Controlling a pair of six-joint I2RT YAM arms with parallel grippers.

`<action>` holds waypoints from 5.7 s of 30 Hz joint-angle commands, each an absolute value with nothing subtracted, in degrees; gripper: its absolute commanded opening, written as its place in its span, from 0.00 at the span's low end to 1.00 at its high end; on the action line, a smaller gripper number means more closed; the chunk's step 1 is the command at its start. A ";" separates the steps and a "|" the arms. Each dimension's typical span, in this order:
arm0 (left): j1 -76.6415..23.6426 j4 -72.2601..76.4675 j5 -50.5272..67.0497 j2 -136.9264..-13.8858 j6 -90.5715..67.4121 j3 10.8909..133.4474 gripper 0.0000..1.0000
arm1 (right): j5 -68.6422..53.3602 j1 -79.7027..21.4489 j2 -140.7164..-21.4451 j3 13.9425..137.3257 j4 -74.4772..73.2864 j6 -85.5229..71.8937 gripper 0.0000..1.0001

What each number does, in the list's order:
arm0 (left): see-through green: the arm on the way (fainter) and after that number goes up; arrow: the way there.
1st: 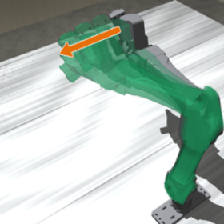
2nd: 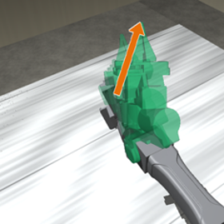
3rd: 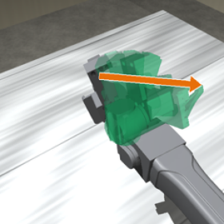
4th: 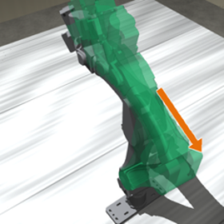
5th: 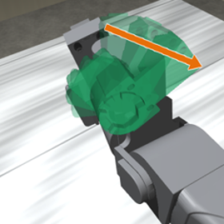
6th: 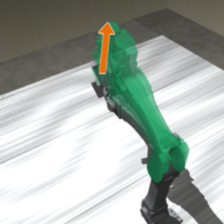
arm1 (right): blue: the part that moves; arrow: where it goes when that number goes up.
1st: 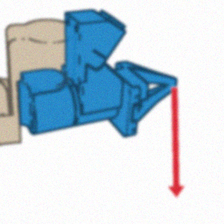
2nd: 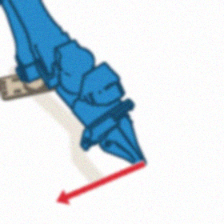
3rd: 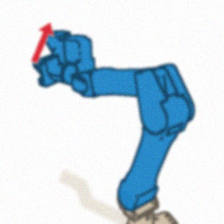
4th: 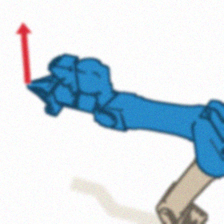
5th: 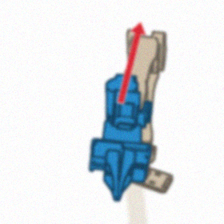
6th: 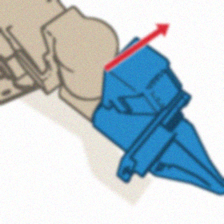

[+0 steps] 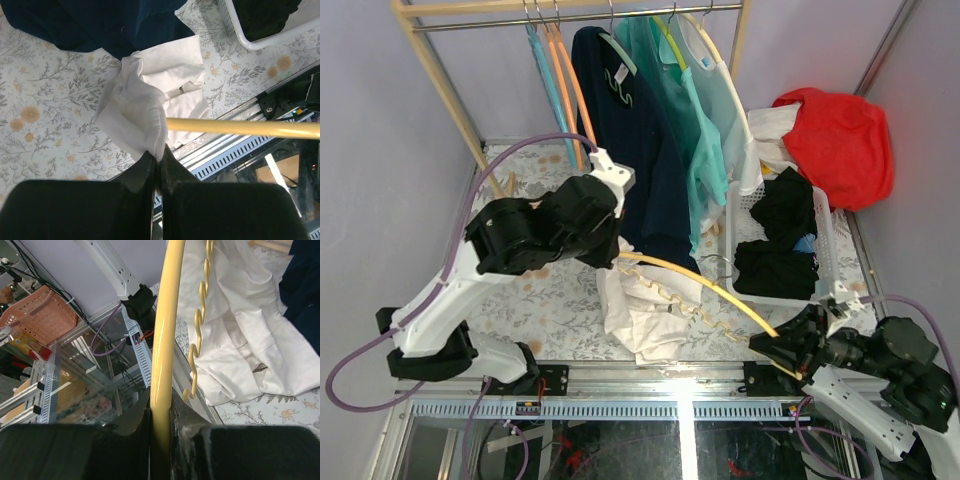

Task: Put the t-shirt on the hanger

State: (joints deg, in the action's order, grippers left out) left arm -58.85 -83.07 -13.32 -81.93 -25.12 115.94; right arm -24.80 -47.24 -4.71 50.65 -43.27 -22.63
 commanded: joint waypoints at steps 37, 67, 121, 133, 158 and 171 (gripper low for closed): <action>-59.25 -46.93 -8.38 -84.50 -17.95 135.49 0.01 | -18.93 -47.43 -18.03 59.12 -16.19 -19.19 0.00; -59.27 -66.06 -12.96 -61.79 -33.87 90.83 0.00 | -27.05 -47.44 -10.42 41.26 -29.44 -25.63 0.00; -59.24 -69.10 -17.05 -73.43 -24.95 118.44 0.00 | -21.33 -47.46 -2.73 35.55 -4.48 -34.24 0.00; -59.29 -63.47 -4.85 -83.45 -19.93 132.73 0.00 | -6.27 -47.44 -4.21 47.96 -21.18 -23.79 0.00; -59.31 -68.93 -21.82 -76.61 -21.51 114.36 0.00 | -9.21 -47.46 -9.51 66.78 -40.36 -17.80 0.00; -58.76 -71.37 -27.72 -72.06 -23.91 103.61 0.00 | -21.92 -47.39 -8.34 61.23 -41.72 -23.89 0.00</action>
